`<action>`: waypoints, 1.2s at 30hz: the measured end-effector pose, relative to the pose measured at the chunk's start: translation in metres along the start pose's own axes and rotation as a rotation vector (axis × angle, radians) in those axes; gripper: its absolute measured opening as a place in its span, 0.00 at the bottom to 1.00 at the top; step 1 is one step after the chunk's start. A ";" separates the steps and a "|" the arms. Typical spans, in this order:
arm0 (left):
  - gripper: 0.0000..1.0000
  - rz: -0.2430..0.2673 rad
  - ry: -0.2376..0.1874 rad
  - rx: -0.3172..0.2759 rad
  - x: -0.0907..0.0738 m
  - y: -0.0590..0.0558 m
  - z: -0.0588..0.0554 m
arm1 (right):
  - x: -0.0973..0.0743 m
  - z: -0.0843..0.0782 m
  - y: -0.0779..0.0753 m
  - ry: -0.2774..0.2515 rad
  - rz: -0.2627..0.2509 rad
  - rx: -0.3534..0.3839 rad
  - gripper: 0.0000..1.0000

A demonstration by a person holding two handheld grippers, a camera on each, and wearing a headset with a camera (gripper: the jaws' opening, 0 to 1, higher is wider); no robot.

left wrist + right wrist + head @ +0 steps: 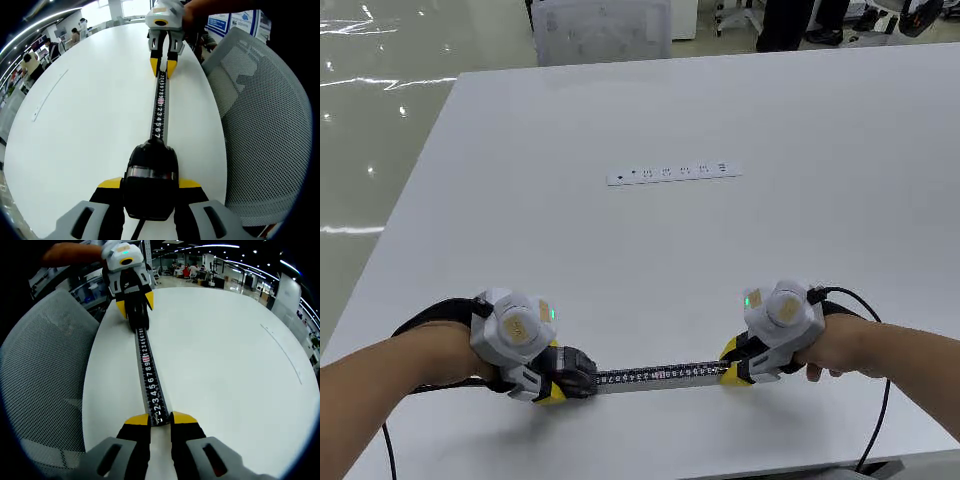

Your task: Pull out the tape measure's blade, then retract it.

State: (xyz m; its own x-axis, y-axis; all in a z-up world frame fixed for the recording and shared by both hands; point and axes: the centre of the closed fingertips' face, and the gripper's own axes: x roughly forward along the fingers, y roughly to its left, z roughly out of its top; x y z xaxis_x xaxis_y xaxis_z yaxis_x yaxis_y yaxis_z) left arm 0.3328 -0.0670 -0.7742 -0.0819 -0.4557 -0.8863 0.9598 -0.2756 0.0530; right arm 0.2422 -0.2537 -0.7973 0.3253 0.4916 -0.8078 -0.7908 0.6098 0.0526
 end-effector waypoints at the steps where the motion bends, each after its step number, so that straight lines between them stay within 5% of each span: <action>1: 0.35 0.000 0.000 0.000 0.000 0.000 0.000 | 0.000 0.000 0.000 -0.001 -0.001 0.001 0.13; 36: 0.35 -0.005 -0.007 0.002 0.000 0.001 0.000 | -0.013 -0.016 -0.006 0.014 -0.012 0.013 0.13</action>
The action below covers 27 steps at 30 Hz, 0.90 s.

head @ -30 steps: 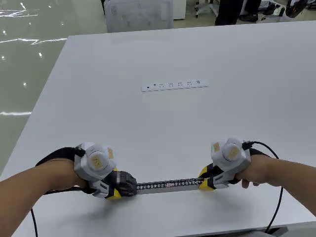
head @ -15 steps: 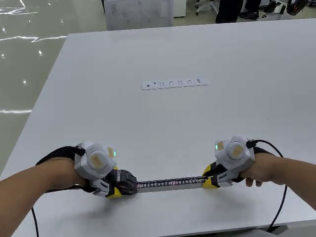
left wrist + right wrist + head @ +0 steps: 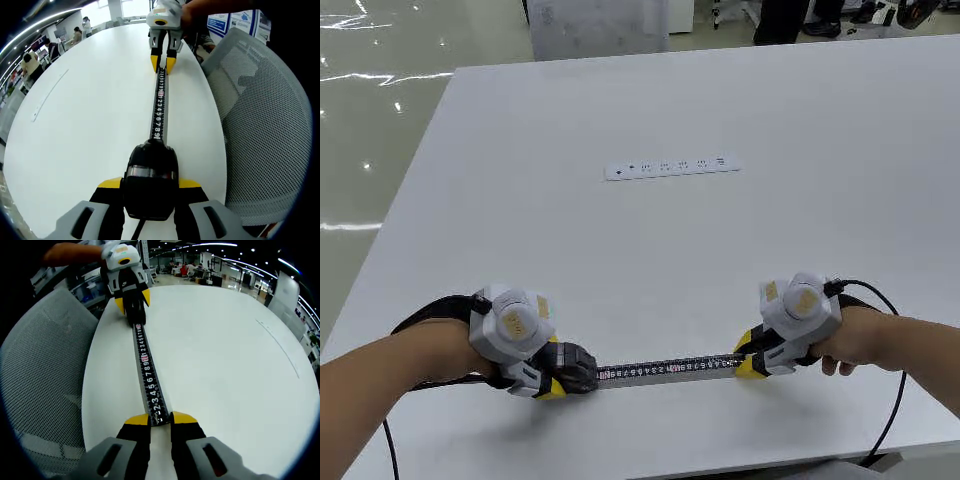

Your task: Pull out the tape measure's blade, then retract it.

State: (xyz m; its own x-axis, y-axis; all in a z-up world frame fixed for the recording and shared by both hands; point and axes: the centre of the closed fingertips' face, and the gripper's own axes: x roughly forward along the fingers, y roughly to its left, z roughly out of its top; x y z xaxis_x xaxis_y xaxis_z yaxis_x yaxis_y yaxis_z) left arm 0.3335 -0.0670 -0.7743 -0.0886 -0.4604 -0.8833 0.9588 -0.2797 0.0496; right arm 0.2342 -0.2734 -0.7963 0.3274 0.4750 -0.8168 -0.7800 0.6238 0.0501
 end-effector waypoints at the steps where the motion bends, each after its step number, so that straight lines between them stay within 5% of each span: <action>1: 0.35 -0.001 -0.001 0.000 0.000 0.000 0.000 | 0.000 0.000 0.000 0.001 0.000 0.000 0.13; 27: 0.35 0.001 0.009 0.007 0.000 0.000 -0.001 | -0.009 -0.013 -0.004 0.013 0.000 0.007 0.13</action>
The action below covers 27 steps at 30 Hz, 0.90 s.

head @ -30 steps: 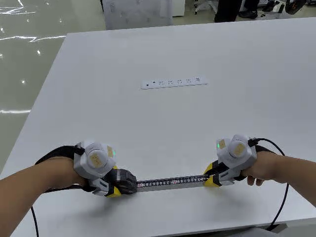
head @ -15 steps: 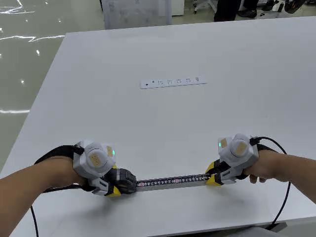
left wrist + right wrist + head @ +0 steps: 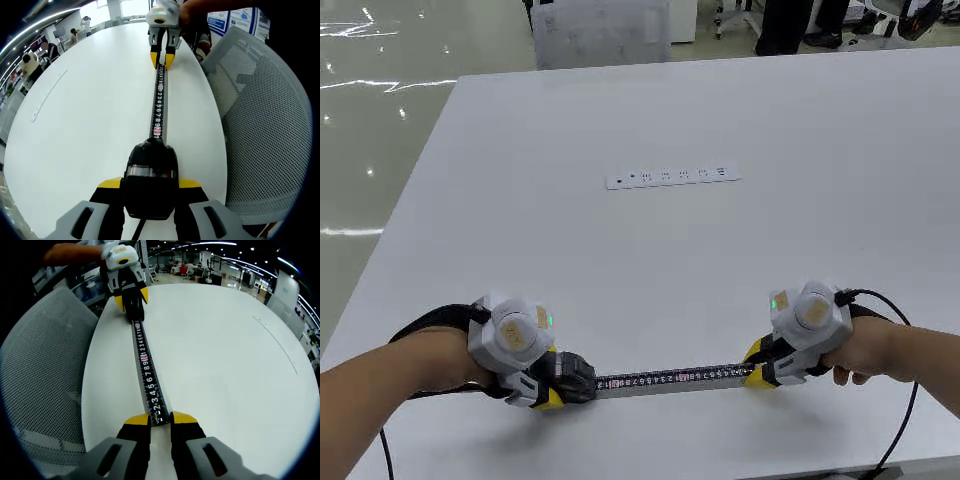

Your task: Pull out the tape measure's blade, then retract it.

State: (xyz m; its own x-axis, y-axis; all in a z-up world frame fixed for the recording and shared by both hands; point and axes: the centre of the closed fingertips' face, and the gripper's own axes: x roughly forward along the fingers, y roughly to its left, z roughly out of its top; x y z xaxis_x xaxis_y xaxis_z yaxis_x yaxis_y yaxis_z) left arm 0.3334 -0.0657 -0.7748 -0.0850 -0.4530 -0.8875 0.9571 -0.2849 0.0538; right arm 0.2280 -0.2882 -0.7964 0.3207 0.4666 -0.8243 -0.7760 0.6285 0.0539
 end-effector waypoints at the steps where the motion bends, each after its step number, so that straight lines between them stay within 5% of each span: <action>1: 0.35 0.000 0.001 0.001 0.000 0.000 0.000 | -0.001 -0.001 0.000 0.001 -0.001 0.003 0.13; 27: 0.34 0.013 -0.008 -0.010 0.001 0.001 0.001 | -0.004 -0.004 -0.002 0.012 0.000 0.004 0.13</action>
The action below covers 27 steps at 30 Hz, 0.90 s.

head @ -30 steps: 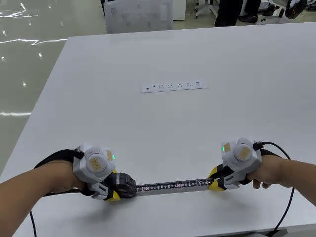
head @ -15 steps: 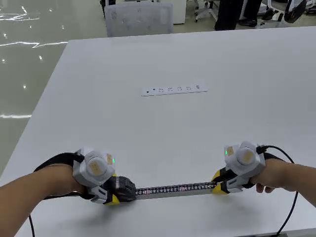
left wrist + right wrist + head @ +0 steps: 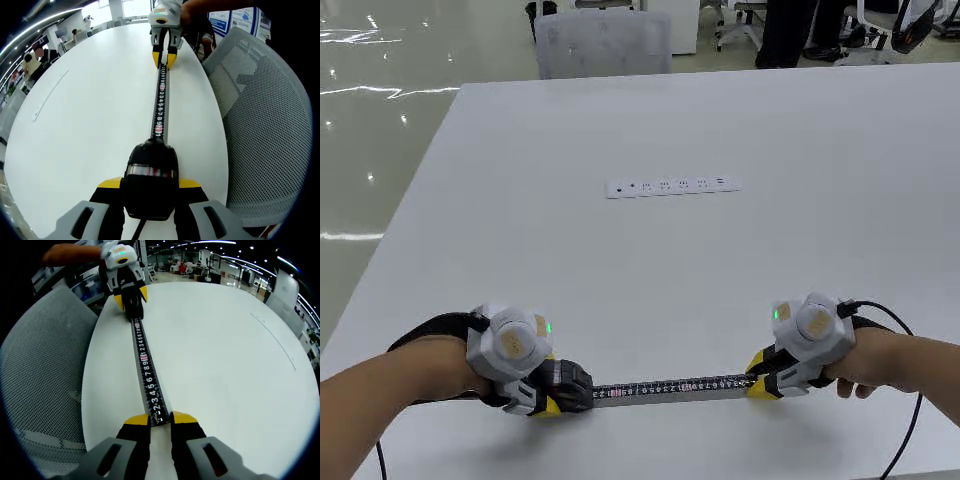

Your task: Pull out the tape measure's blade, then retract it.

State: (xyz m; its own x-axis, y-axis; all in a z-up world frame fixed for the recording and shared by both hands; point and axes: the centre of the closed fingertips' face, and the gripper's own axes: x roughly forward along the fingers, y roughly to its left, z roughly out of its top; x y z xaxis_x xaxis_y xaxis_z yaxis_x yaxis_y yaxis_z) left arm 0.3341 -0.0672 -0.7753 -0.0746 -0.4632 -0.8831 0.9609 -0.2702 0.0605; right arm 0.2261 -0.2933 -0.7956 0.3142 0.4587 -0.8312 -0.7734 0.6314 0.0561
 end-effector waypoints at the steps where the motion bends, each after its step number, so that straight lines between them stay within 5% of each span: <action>1: 0.34 0.002 -0.001 -0.002 0.000 0.000 0.000 | 0.000 0.000 0.000 0.002 0.002 -0.005 0.13; 16: 0.35 0.025 0.012 0.001 0.001 0.002 0.001 | 0.001 0.001 0.000 0.007 0.001 -0.009 0.14; 27: 0.36 0.094 0.001 -0.072 -0.004 0.005 -0.008 | 0.003 0.003 0.001 0.035 -0.028 -0.013 0.15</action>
State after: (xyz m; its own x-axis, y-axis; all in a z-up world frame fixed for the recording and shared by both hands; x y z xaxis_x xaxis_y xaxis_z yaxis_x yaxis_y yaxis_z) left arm 0.3410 -0.0598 -0.7748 0.0174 -0.4831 -0.8754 0.9803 -0.1642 0.1101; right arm 0.2275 -0.2892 -0.7964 0.3165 0.4185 -0.8513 -0.7716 0.6356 0.0256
